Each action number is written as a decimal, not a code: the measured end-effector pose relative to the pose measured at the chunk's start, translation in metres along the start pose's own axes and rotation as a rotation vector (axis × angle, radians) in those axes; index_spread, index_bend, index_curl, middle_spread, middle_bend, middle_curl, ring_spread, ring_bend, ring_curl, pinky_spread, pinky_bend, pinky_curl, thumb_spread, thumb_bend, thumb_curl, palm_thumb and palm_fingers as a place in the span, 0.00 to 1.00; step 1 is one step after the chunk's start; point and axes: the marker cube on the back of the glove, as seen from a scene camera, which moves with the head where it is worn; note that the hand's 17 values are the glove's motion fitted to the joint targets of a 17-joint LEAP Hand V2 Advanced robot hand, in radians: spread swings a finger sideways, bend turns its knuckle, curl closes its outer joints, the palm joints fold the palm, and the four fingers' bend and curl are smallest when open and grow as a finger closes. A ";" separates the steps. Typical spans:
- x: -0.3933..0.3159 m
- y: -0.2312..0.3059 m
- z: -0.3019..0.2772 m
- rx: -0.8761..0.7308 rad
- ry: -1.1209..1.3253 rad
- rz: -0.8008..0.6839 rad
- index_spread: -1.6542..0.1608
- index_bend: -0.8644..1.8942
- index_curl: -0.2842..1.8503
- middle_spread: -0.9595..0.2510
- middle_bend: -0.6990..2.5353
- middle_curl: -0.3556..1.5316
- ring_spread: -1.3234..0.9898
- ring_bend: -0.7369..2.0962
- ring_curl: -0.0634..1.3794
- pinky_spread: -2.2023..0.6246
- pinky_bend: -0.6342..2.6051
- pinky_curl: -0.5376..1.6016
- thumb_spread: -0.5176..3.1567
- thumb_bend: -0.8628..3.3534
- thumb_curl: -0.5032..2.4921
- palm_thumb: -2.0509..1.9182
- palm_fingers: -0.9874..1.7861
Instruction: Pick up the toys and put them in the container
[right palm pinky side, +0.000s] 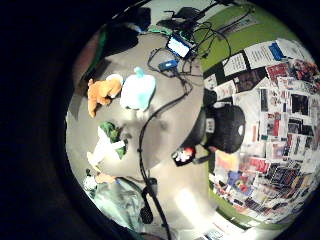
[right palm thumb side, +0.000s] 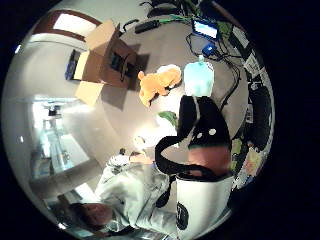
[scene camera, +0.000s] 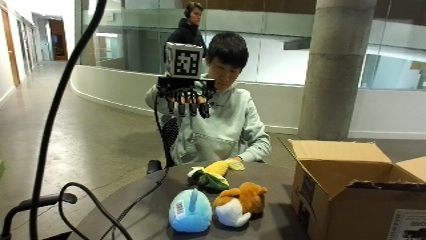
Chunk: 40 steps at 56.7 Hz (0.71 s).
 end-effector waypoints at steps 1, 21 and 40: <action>0.000 0.000 0.000 -0.001 0.001 -0.002 0.85 0.37 0.15 0.77 0.26 0.20 0.56 0.34 0.06 0.78 0.34 0.29 0.26 0.24 0.18 0.56 0.43; -0.009 -0.003 -0.005 -0.043 0.039 0.037 0.77 0.38 0.22 0.75 0.28 0.27 0.53 0.39 0.13 0.77 0.38 0.36 0.53 0.26 0.23 0.56 0.39; -0.005 -0.039 0.015 0.022 -0.020 -0.003 0.76 0.36 0.24 0.75 0.26 0.30 0.53 0.39 0.16 0.77 0.42 0.40 0.56 0.25 0.25 0.54 0.32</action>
